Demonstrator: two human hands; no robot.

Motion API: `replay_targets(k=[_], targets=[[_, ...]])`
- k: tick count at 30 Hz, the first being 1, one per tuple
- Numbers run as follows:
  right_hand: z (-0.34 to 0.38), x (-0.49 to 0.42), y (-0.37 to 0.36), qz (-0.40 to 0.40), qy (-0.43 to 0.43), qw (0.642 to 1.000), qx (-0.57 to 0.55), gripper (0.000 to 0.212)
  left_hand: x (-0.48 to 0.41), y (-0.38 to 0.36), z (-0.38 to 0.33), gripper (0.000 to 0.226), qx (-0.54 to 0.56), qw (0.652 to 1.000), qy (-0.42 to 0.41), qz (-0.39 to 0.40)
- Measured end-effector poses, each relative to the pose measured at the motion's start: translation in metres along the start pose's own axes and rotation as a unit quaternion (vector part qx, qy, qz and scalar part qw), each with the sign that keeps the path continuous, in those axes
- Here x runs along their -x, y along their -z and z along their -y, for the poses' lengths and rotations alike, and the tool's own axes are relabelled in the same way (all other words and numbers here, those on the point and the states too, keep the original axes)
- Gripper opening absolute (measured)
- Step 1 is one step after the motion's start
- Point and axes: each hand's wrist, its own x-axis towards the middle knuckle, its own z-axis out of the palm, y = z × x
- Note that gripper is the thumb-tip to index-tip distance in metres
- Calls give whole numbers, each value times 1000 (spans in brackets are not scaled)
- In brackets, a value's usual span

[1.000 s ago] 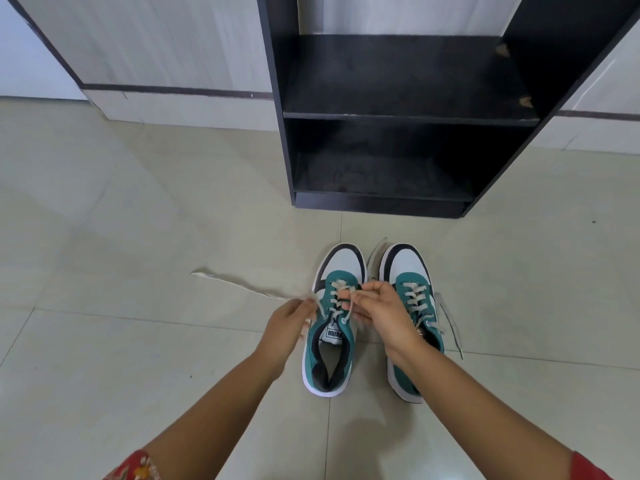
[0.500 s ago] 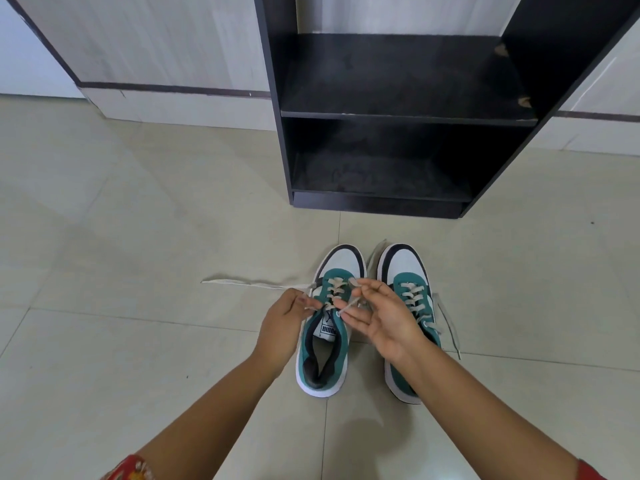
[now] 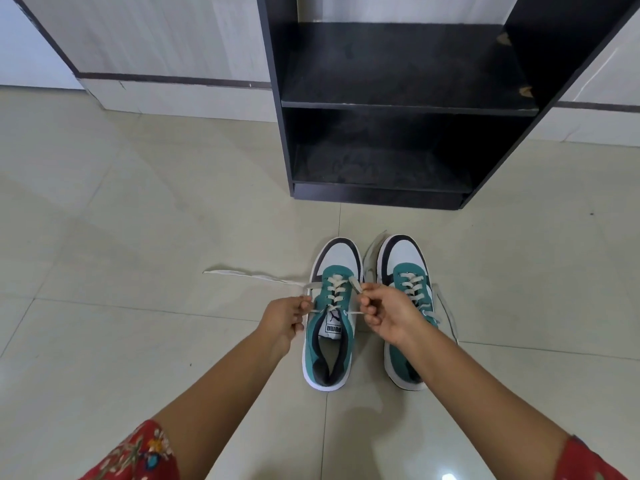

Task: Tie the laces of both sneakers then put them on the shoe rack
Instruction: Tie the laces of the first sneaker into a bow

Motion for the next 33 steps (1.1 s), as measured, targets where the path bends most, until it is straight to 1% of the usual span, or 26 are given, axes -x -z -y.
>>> replay_targets(k=[3, 4, 6, 7, 9, 11, 12, 14, 16, 18, 19, 21, 23, 25, 27, 28, 29, 30, 31, 32, 33], targets=[[-2, -1, 3, 2, 12, 1000, 4, 21, 4, 0, 4, 27, 4, 1000, -2, -6], [-2, 0, 2, 1, 29, 999, 14, 19, 7, -1, 4, 24, -14, 1000, -19, -2], [0, 3, -1, 13, 87, 994, 61, 15, 15, -3, 4, 19, -84, 991, -100, 20], [2, 6, -4, 24, 116, 988, 94, 13, 18, -5, 3, 17, -118, 980, -156, 36], [5, 11, -13, 50, 147, 972, 178, 12, 23, -8, 0, 16, -158, 948, -266, 71], [3, 13, -22, 84, 157, 945, 276, 12, 24, -9, -2, 17, -190, 907, -361, 108], [0, 13, -26, 104, 160, 930, 316, 12, 22, -8, -4, 16, -213, 885, -395, 123], [-1, 13, -29, 130, 167, 908, 360, 15, 17, -7, -10, 16, -252, 862, -412, 151], [3, 16, -28, 144, 163, 903, 371, 22, 11, -5, -17, 16, -279, 853, -402, 180], [9, 19, -24, 171, 156, 900, 369, 24, 7, -7, -24, 18, -330, 835, -401, 182], [10, 21, -21, 185, 158, 900, 361, 22, 6, -7, -27, 23, -372, 815, -410, 171], [10, 22, -17, 198, 170, 905, 336, 17, 6, -7, -32, 33, -472, 760, -423, 145], [8, 21, -13, 177, 182, 919, 301, 15, 7, -5, -34, 38, -547, 700, -446, 108], [6, 19, -9, 136, 193, 935, 265, 14, 8, 1, -31, 40, -592, 645, -479, 57], [2, 17, -4, 113, 190, 948, 228, 18, 6, 14, -28, 49, -629, 591, -505, -13], [0, 16, -2, 111, 187, 952, 216, 19, 3, 22, -27, 52, -637, 569, -517, -53], [-2, 15, 0, 112, 184, 954, 208, 21, 2, 31, -27, 53, -635, 558, -527, -94], [-4, 15, 1, 112, 182, 955, 204, 21, 1, 40, -30, 54, -634, 554, -521, -137], [-4, 15, 1, 111, 179, 957, 200, 22, -1, 48, -32, 55, -647, 550, -497, -178], [-5, 15, 1, 108, 177, 959, 196, 22, -3, 54, -35, 55, -681, 539, -448, -212], [-4, 14, 0, 106, 176, 960, 192, 22, -6, 57, -37, 50, -728, 521, -382, -231]])
